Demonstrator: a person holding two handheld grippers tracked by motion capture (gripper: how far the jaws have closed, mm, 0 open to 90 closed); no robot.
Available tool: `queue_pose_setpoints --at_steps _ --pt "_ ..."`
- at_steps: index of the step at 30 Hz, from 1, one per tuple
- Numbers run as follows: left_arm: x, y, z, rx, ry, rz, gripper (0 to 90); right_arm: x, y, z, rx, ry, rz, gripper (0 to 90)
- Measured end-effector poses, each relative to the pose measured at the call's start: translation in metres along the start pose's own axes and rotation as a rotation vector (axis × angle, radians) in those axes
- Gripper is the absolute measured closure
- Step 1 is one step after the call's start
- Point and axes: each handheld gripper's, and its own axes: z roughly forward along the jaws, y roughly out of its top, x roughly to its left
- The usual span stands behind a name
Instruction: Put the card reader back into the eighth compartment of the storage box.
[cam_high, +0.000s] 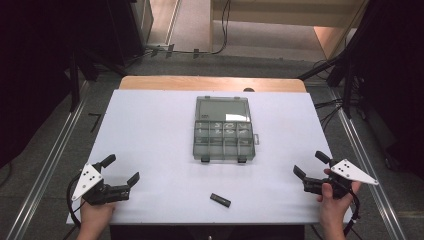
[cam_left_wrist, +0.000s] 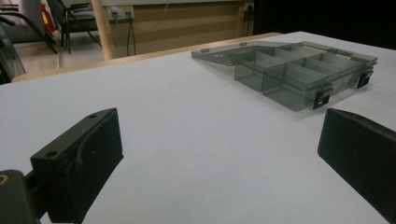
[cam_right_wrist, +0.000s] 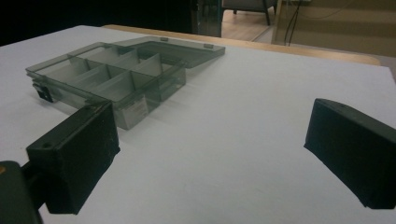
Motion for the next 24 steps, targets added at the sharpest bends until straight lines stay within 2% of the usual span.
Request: queue_pose_setpoints --at_steps 6,10,24 --pt "-0.001 0.0 0.0 0.0 -0.001 0.003 0.1 0.009 0.007 0.005 0.013 0.045 -0.016 1.1" --pt "-0.001 0.0 0.0 0.0 0.0 0.007 0.1 0.02 0.014 0.008 0.027 0.095 -0.034 1.2" --pt "-0.001 0.0 0.001 0.0 -0.001 0.005 0.1 0.053 0.03 0.019 0.074 0.211 -0.09 1.2"
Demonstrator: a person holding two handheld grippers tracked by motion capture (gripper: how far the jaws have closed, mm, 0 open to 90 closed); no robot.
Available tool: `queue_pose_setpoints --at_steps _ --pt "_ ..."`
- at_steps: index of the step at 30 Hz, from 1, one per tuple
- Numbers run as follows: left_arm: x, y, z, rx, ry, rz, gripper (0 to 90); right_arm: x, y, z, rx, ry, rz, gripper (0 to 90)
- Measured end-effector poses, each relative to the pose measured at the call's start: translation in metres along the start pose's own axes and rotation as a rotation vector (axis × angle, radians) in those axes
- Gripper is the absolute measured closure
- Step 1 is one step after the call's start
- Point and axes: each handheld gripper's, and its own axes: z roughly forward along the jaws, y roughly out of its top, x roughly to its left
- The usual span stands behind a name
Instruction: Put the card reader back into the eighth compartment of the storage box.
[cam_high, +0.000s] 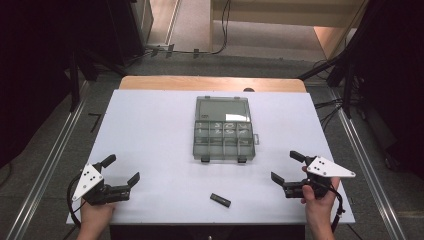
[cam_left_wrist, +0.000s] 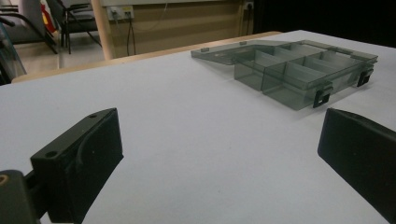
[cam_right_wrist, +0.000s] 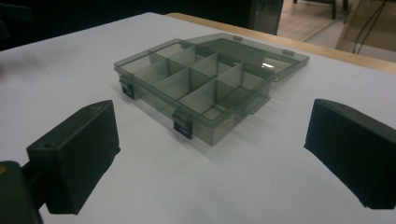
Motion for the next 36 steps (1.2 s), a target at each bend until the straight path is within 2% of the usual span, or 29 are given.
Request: queue_pose_setpoints --at_steps 3,6,13,18,23,24,30,31,36 --pt "0.0 0.0 0.0 0.0 -0.001 0.001 0.1 0.006 0.003 0.003 0.003 0.005 -0.012 1.2" --pt "0.0 0.0 0.0 0.001 -0.002 0.001 0.1 0.011 0.006 0.006 0.015 0.038 -0.017 1.2" --pt "0.0 0.0 0.0 0.001 -0.001 0.001 0.1 0.021 0.01 0.014 0.048 0.073 -0.041 1.2" --pt "0.0 0.0 0.0 0.0 -0.001 0.001 0.1 0.03 0.013 0.021 0.06 0.075 -0.057 1.2" --pt "0.0 0.0 0.0 0.001 -0.001 0.002 0.1 0.037 0.014 0.027 0.081 0.099 -0.064 1.2" --pt "0.0 0.0 0.0 0.0 -0.002 0.002 0.1 0.041 0.015 0.031 0.092 0.126 -0.068 1.2" --pt "0.0 0.0 0.0 0.001 -0.002 0.002 0.1 0.051 0.015 0.039 0.121 0.163 -0.088 1.3" --pt "0.0 0.0 0.0 0.003 -0.002 0.003 0.1 0.055 0.015 0.041 0.129 0.176 -0.09 4.9" --pt "0.0 0.0 0.0 0.003 -0.002 0.002 0.1 0.064 0.016 0.047 0.144 0.205 -0.1 5.3"
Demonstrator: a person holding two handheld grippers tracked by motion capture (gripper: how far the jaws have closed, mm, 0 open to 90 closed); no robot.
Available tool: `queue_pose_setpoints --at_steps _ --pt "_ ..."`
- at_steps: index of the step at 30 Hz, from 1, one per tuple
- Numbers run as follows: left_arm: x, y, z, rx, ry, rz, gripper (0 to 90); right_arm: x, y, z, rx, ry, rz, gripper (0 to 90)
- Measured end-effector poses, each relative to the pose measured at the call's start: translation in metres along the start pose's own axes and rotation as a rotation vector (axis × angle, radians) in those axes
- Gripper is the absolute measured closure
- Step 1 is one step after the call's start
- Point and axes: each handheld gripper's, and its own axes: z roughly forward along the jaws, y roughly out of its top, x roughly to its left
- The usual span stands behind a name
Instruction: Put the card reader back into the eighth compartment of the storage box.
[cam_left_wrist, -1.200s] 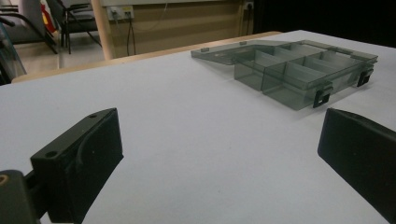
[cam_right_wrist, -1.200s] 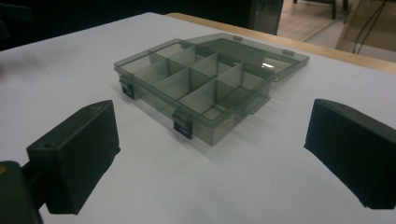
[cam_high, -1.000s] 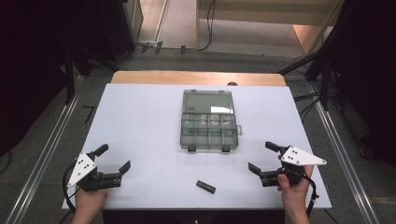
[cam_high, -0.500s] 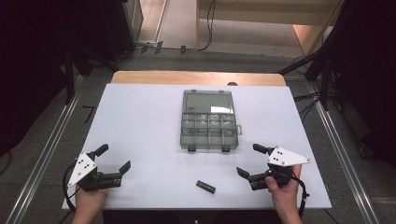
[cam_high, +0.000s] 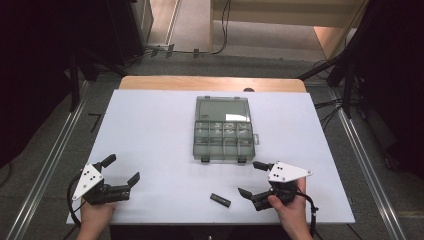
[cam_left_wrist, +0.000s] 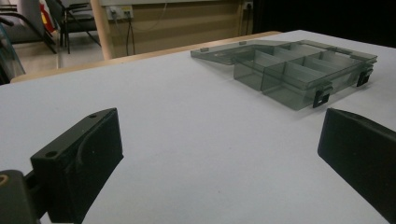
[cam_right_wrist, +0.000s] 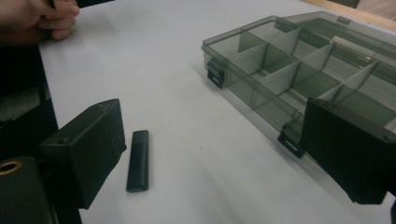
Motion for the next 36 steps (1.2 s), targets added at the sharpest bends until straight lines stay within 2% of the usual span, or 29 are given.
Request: queue_pose_setpoints --at_steps 6,10,19,20,22,26,28,29,31,32,36 --pt "0.0 0.0 0.0 0.0 0.0 -0.001 0.2 0.008 0.001 0.01 0.04 0.033 -0.017 5.4" --pt "0.0 0.0 0.0 -0.001 0.001 -0.003 0.1 0.011 0.001 0.017 0.075 0.043 -0.014 14.9" --pt "0.0 0.0 0.0 -0.001 0.0 -0.003 0.1 0.018 0.0 0.029 0.127 0.081 -0.034 17.2" --pt "0.0 0.0 0.0 0.0 0.001 -0.003 0.1 0.019 0.0 0.031 0.148 0.098 -0.031 21.0" --pt "0.0 0.0 0.0 0.0 0.002 -0.003 0.1 0.02 0.0 0.033 0.157 0.112 -0.031 24.5" --pt "0.0 0.0 0.0 0.0 0.001 -0.003 0.1 0.022 -0.001 0.037 0.186 0.113 -0.037 29.1" --pt "0.0 0.0 0.0 0.001 0.0 -0.001 0.1 0.023 -0.002 0.04 0.203 0.113 -0.037 32.9" --pt "0.0 0.0 0.0 0.0 0.0 -0.002 0.2 0.024 -0.003 0.042 0.212 0.117 -0.037 37.6" --pt "0.0 0.0 0.0 -0.001 0.0 -0.003 0.1 0.024 -0.003 0.043 0.221 0.123 -0.036 39.7" --pt "0.0 0.0 0.0 -0.001 -0.001 -0.004 0.1 0.028 -0.003 0.045 0.242 0.108 -0.056 47.4" --pt "0.0 0.0 0.0 -0.001 -0.001 -0.003 0.1 0.03 -0.003 0.048 0.263 0.116 -0.046 51.4"
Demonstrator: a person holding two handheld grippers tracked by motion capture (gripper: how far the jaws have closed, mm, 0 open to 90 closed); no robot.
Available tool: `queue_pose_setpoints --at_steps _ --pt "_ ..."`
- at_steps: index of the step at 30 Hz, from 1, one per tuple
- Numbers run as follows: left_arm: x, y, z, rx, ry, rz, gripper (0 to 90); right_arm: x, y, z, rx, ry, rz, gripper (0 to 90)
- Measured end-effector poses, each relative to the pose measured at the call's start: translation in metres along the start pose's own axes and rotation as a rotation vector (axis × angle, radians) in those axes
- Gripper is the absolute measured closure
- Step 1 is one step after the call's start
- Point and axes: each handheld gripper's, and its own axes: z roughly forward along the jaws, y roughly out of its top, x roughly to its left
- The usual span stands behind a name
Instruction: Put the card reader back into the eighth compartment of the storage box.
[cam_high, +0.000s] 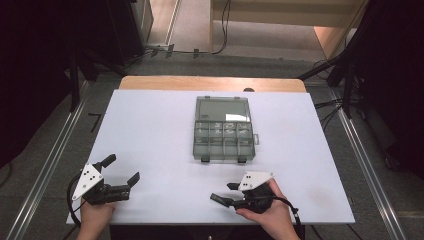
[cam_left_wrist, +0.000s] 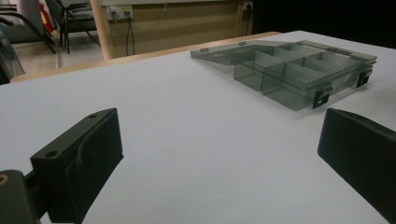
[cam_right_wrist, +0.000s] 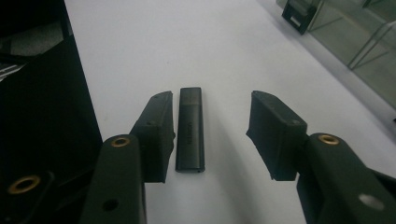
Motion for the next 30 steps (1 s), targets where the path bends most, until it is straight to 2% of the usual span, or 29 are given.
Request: queue_pose_setpoints --at_steps 10,12,18,30 --pt "0.0 0.0 0.0 0.0 0.0 0.0 0.1 0.007 0.0 0.012 0.075 0.031 0.003 62.6" --pt "0.0 0.0 0.0 0.0 -0.001 -0.002 0.1 0.008 0.0 0.014 0.085 0.025 0.004 63.8" --pt "0.0 0.0 0.0 0.0 0.0 -0.002 0.2 0.008 -0.002 0.018 0.101 0.032 0.015 67.6" --pt "0.0 0.0 0.0 0.002 0.0 0.0 0.1 0.009 -0.003 0.022 0.115 0.017 0.003 69.9"
